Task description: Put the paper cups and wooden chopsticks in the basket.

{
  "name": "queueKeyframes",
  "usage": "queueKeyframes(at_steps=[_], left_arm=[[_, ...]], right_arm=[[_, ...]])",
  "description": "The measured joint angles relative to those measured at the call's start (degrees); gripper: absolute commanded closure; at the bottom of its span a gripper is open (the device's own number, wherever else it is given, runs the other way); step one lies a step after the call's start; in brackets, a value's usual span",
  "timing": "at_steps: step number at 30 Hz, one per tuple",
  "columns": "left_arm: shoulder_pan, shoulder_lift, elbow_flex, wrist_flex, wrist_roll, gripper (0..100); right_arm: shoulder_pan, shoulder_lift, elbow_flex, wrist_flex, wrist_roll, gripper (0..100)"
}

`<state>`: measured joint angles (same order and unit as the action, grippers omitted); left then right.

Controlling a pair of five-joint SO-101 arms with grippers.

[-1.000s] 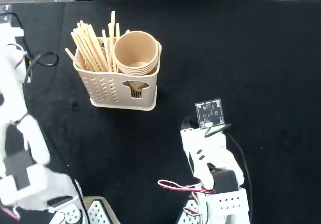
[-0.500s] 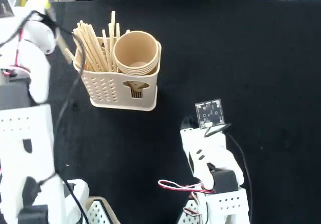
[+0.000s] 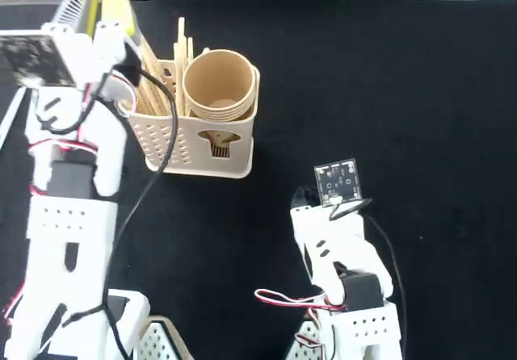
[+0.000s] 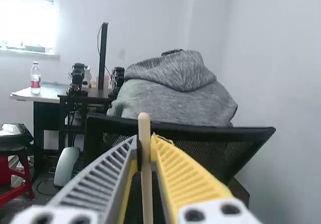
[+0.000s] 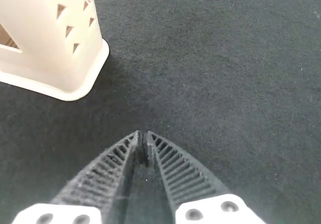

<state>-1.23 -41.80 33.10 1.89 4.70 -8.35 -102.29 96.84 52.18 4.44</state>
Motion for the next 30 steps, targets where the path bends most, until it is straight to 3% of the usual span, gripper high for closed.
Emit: queueKeyframes(at_steps=[2,5,16,25,30], left_arm=[[0.0,-0.97,2.64,-0.35,0.0,95],[-0.18,-1.14,3.78,2.81,0.0,82],[-0.97,-3.78,-8.26,38.59,-0.35,77],[-9.49,-4.13,-15.12,44.22,-1.58,78],[-19.16,-7.12,-18.37,47.82,-1.67,78]], right_arm=[[0.0,0.0,0.0,0.0,0.0,98.4],[0.0,0.0,0.0,0.0,0.0,98.4],[0.0,0.0,0.0,0.0,0.0,98.4],[0.0,0.0,0.0,0.0,0.0,98.4],[0.0,0.0,0.0,0.0,0.0,98.4]])
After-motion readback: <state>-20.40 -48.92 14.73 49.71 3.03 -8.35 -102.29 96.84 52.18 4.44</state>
